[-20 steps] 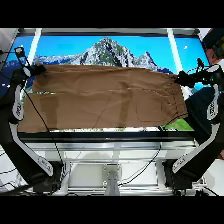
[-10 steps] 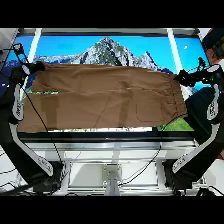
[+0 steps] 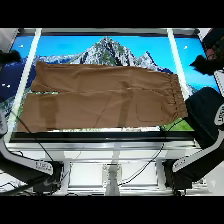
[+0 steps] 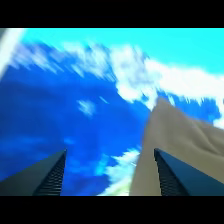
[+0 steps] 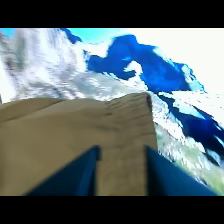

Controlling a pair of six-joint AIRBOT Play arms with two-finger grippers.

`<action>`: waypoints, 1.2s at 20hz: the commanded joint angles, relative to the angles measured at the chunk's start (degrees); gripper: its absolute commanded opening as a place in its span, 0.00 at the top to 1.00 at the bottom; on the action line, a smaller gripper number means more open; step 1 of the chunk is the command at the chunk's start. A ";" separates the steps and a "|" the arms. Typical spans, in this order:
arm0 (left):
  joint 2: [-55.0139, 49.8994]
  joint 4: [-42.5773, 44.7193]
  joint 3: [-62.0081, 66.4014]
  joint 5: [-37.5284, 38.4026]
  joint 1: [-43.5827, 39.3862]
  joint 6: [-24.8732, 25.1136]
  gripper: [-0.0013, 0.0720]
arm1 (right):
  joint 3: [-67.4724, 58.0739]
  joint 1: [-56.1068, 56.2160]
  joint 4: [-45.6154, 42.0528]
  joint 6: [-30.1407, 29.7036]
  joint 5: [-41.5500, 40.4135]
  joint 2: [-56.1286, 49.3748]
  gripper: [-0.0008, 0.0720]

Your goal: Fold the clothes and pants, and hang the long-sleeved shirts on hangers.

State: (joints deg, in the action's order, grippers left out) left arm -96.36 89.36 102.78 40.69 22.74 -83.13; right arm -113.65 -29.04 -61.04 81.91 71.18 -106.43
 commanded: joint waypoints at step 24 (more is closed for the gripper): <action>34.25 -3.10 -37.11 23.47 8.44 14.60 0.96 | 83.65 -2.40 -10.56 5.49 0.31 64.41 0.50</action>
State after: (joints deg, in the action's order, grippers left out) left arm -62.28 86.50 66.52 65.91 31.11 -68.97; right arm -41.06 -31.40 -75.92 83.00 80.73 -44.31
